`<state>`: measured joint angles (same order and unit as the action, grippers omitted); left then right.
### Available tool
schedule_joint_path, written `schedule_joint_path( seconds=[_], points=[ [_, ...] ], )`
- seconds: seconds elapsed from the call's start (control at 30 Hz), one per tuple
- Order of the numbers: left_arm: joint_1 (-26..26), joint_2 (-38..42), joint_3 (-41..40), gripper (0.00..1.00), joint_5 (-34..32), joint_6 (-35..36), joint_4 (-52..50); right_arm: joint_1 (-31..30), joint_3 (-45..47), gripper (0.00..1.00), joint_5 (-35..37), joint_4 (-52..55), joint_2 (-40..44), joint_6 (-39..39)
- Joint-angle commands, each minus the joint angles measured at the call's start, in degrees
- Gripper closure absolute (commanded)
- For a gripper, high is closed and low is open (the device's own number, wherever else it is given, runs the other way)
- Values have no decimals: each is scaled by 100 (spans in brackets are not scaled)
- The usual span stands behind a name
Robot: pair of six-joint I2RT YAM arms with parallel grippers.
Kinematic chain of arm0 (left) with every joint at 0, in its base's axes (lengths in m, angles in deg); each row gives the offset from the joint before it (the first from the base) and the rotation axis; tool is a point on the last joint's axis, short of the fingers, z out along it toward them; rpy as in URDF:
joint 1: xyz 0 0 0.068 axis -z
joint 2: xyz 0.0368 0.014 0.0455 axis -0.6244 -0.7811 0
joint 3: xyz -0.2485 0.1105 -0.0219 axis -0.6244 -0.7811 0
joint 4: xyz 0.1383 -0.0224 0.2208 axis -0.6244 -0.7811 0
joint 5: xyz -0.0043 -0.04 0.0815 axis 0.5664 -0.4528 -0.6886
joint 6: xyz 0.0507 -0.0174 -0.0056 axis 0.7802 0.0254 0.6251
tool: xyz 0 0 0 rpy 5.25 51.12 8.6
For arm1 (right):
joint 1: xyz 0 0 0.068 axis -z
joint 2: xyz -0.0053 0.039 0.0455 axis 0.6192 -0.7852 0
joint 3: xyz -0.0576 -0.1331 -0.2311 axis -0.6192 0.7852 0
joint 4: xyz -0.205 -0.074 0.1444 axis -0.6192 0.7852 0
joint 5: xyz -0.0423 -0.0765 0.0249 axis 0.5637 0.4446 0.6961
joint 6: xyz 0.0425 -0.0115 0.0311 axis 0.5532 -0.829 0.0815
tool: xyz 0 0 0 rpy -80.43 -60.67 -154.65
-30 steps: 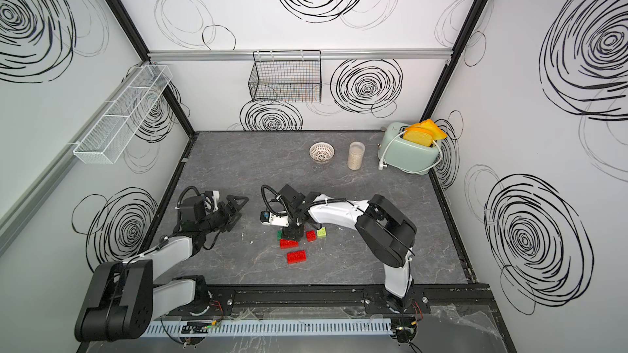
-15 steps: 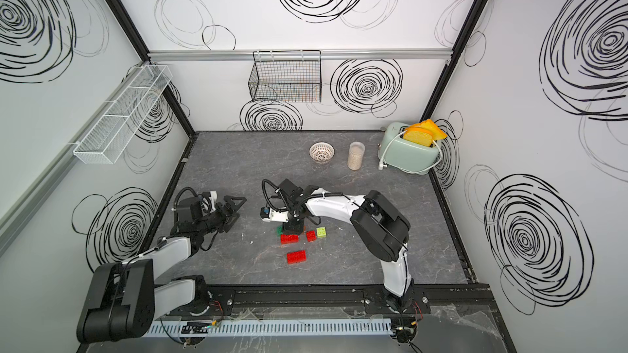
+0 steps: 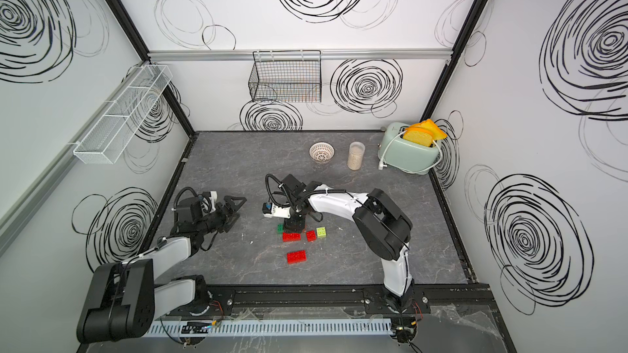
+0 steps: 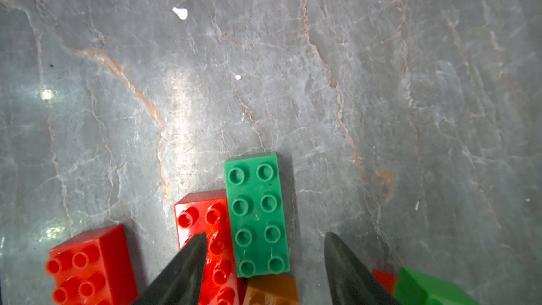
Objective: Assemble a heart with lego
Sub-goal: Pick up the lego brick from the center of the board.
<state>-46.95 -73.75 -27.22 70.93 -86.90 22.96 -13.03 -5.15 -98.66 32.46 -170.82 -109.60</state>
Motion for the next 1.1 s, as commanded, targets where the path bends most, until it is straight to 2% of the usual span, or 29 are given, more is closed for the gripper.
schedule_joint_path(
  seconds=[0.0, 0.37, 0.63, 0.93, 1.07],
  points=[
    [-56, 85, -4, 3, 49, 62, 99, -13, 25, 29, 167, -28, 52, -112],
    [-30, 108, 21, 3, 42, 97, 62, -45, -271, 27, -181, -96, -146, -92],
    [32, 139, -9, 3, 67, 62, 84, -95, -492, 39, -328, 92, -384, -112],
    [14, 176, 14, 3, 84, 97, 4, -193, -569, 39, -276, 108, -668, -90],
    [12, 167, 3, 3, 85, 97, 16, -199, -593, 49, -199, 32, -757, -25]
  ],
)
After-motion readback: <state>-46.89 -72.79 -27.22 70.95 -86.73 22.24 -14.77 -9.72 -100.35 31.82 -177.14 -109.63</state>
